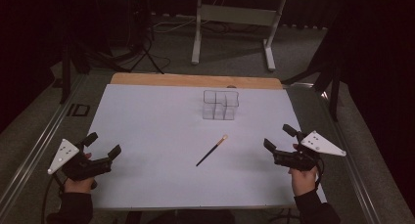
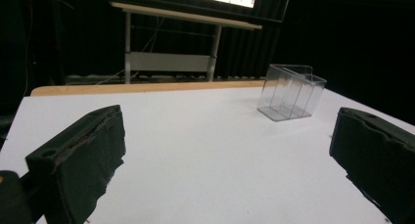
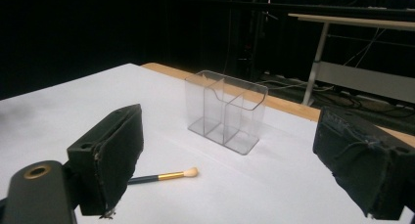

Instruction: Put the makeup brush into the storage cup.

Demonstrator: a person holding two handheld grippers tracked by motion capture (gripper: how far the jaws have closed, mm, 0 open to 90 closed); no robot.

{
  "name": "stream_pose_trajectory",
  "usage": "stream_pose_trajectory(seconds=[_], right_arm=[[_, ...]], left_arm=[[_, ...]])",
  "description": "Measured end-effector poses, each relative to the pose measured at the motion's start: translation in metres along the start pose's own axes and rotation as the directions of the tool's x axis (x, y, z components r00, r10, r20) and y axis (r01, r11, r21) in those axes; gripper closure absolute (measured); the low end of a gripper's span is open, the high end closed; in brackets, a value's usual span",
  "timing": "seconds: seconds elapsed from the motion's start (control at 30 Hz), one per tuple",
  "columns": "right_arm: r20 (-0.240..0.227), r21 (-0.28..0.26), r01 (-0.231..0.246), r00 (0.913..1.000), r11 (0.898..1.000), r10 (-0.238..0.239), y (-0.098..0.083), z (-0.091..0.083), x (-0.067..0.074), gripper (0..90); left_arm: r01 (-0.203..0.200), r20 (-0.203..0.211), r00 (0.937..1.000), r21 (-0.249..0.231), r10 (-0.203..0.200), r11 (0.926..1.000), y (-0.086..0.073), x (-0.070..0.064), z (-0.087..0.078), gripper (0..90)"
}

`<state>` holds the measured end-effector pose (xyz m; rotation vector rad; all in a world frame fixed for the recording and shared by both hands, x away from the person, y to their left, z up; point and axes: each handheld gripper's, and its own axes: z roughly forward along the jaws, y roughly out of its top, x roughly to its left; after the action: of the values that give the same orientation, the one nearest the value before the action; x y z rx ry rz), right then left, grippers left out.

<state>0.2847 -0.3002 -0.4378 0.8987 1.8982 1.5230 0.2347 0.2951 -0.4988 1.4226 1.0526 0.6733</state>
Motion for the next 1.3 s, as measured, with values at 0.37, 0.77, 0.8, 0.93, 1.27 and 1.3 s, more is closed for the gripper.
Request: stream_pose_trajectory(seconds=[0.37,0.77,0.8,0.93,1.27,1.3], right_arm=[[0.001,-0.005,0.016,0.9999,1.000,-0.016,0.000,0.000,0.003,11.2],[-0.002,-0.007,0.016,0.9999,1.000,-0.016,0.001,0.000,0.005,11.2],[-0.002,-0.007,0.016,0.9999,1.000,-0.016,0.001,0.000,0.005,11.2],[0.002,-0.008,0.012,0.9999,1.000,-0.012,0.001,0.000,0.006,11.2],[-0.001,-0.001,0.016,0.9999,1.000,-0.016,0.001,0.003,0.009,11.9],[-0.001,-0.002,0.019,0.9998,1.000,-0.019,0.001,0.003,0.010,12.3]], left_arm=[[0.004,0.024,0.9997,0.000,-0.004,1.0000,0.004,-0.003,-0.003,0.2],[-0.011,0.041,0.9991,0.086,0.008,0.9962,0.022,-0.022,-0.006,0.0],[-0.011,0.056,0.9984,0.092,0.006,0.9957,0.023,-0.023,-0.006,0.0],[-0.013,0.094,0.9956,0.122,0.002,0.9925,0.034,-0.032,-0.001,0.0],[-0.077,0.211,0.9769,0.208,0.032,0.9750,0.070,-0.065,0.019,0.1],[-0.076,0.224,0.9742,0.215,0.026,0.9737,0.072,-0.066,0.020,0.1]])
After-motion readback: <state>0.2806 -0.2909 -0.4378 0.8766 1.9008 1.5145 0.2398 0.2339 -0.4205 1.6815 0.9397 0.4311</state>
